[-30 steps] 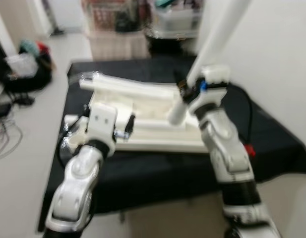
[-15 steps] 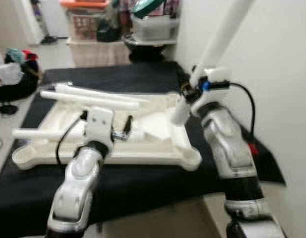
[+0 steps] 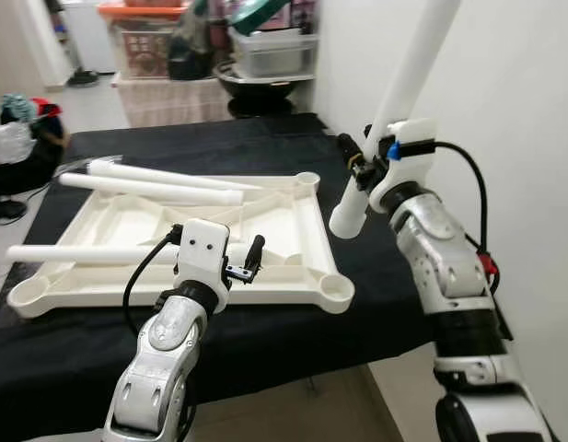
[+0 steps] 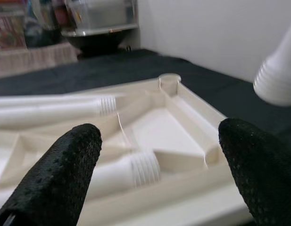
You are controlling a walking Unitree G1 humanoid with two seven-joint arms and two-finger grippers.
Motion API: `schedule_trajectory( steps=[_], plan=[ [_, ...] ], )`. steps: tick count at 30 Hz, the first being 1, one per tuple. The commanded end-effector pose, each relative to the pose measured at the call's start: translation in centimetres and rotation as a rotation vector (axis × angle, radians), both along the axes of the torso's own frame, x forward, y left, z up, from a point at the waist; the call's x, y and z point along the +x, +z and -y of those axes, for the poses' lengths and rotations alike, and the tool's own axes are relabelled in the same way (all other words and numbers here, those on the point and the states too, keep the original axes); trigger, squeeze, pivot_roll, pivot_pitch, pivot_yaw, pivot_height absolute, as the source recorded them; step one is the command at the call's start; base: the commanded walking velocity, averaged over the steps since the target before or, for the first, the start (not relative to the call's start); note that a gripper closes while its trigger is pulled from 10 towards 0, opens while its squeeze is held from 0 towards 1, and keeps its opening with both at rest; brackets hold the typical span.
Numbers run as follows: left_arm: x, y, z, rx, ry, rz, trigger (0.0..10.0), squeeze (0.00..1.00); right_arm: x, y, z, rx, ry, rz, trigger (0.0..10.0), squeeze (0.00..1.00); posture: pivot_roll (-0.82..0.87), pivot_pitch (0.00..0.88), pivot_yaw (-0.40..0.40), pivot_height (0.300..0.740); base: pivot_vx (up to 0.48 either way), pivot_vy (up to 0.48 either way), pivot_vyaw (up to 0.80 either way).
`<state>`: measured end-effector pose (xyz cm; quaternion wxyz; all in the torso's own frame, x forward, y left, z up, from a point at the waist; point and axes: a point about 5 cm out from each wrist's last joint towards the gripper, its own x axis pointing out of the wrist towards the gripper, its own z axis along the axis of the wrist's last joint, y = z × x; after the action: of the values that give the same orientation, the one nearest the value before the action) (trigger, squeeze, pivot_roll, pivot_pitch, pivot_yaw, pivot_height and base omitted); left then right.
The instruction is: Building children table
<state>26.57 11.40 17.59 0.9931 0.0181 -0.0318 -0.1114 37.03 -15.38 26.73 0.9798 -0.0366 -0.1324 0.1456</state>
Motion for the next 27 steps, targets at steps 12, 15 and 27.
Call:
schedule_trajectory(
  steps=[12,15,27],
  plan=[
    [-4.0,-2.7,1.6,-0.074,-0.306,-0.138,10.0,0.00,1.3,0.8,2.8,-0.066,0.403,-0.115,10.0,0.00,0.06,0.059,-0.068,0.740,0.000,0.000,0.00],
    [-5.1,-2.4,2.4,-0.096,-0.362,-0.144,10.0,0.00,0.6,1.2,3.2,-0.097,0.606,-0.113,10.0,0.00,0.07,0.093,-0.065,0.740,0.000,0.000,0.00],
    [-6.8,-2.0,1.5,-0.087,-0.317,-0.131,10.0,0.00,-0.2,3.1,4.6,-0.073,0.874,-0.029,10.0,0.00,0.13,0.170,-0.044,0.740,0.000,0.000,0.00]
  ],
)
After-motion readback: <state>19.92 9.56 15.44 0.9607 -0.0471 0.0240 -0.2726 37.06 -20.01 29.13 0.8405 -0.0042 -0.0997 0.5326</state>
